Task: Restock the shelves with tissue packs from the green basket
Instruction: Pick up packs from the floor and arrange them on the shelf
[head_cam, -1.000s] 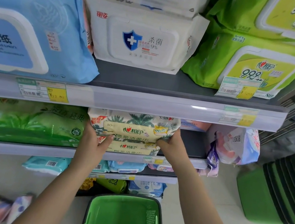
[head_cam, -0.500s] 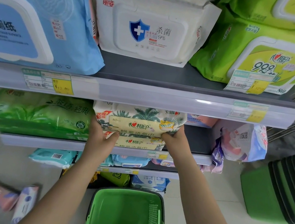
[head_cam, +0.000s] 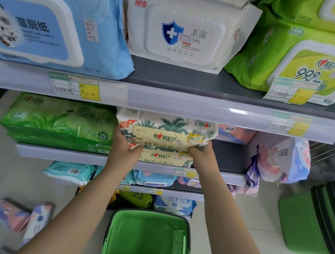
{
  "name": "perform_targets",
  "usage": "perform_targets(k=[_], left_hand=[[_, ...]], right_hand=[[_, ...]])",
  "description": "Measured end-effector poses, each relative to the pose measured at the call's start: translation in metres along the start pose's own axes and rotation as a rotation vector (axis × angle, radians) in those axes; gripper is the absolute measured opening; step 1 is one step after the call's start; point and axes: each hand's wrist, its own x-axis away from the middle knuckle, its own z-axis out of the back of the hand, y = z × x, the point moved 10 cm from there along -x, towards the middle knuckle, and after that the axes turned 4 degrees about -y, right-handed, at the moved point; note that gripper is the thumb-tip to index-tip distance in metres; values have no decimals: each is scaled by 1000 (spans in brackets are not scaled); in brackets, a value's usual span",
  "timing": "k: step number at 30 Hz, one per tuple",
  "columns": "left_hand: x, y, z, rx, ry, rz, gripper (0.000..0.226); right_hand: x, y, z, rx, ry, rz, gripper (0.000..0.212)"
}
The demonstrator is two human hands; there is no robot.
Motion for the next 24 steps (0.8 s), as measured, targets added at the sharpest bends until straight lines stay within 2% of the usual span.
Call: perform_targets(k=[4,9,11,14,19,24], left_hand=[[0,2,1,13,-13,5,74],[3,1,3,-39,-23,-20,64],[7,-2,4,-65,-14,-43,70],[20,-6,-3,-110,-49,-46,86],[46,-9,-8,-261,-68,-145,90],[69,-25,13,-310,-40,-202,91]], right_hand=[[1,-1,-2,-26,-46,-23,48],[10,-5,-3,-90,-18,15,54],[19,-9,-5,-67,-15,78,69],[39,-20,-7,87,31,195,96],[86,-39,-21,388,143,408,107],[114,-37,-70,498,84,482,108]])
